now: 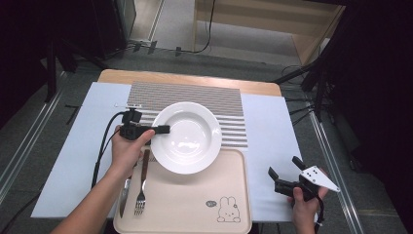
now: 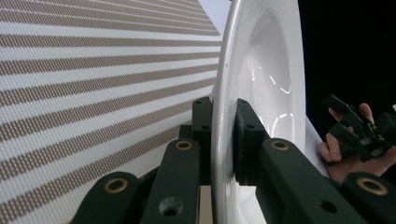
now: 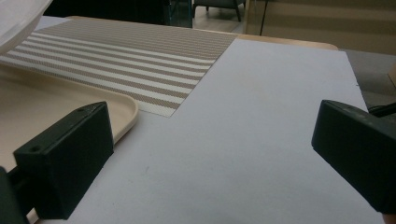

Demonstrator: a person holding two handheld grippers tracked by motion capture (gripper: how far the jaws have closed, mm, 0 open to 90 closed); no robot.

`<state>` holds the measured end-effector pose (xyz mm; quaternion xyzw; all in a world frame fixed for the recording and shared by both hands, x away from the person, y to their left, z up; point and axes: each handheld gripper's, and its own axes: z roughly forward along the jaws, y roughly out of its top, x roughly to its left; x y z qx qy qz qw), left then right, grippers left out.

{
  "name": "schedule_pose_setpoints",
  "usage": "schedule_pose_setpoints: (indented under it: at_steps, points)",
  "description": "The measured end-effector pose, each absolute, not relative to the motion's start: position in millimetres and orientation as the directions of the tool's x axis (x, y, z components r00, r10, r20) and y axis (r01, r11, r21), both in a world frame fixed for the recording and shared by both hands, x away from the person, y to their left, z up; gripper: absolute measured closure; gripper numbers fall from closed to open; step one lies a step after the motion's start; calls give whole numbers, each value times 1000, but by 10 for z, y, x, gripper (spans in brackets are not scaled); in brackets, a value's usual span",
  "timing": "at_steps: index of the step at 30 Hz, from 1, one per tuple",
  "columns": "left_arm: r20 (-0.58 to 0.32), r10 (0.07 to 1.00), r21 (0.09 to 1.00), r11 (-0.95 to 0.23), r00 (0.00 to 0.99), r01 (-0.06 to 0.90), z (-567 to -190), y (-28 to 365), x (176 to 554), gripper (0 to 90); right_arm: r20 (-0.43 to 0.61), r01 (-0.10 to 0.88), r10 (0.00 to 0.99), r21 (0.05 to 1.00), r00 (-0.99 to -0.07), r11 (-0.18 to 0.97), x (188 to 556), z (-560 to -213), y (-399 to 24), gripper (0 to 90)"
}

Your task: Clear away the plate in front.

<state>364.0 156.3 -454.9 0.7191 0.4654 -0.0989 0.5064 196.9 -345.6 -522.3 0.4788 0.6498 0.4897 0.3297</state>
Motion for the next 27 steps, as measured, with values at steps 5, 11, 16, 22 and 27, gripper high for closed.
schedule_pose_setpoints:
  at_steps: [5, 11, 16, 22, 27]
  points:
    - [-623, 556, 632, -56, 550, 773, -4585, 1576, 3539, 796, 39, 299, 945, 952, -323, 63, 1968, -5224, -3454, 0]
    - [-632, 539, 627, -68, 557, 776, -4633, 1587, 3413, 795, 40, 299, 946, 952, -322, 61, 1964, -5224, -3454, 0]
    - [-634, 535, 621, -79, 559, 780, -4672, 1591, 3327, 794, 39, 298, 946, 952, -323, 63, 1964, -5224, -3452, 0]
    - [-638, 522, 615, -96, 566, 782, -4728, 1595, 3212, 793, 37, 298, 947, 953, -319, 63, 1962, -5225, -3450, 0]
    - [-649, 513, 606, -97, 562, 789, -4791, 1593, 3131, 792, 36, 297, 947, 953, -318, 64, 1962, -5225, -3448, 0]
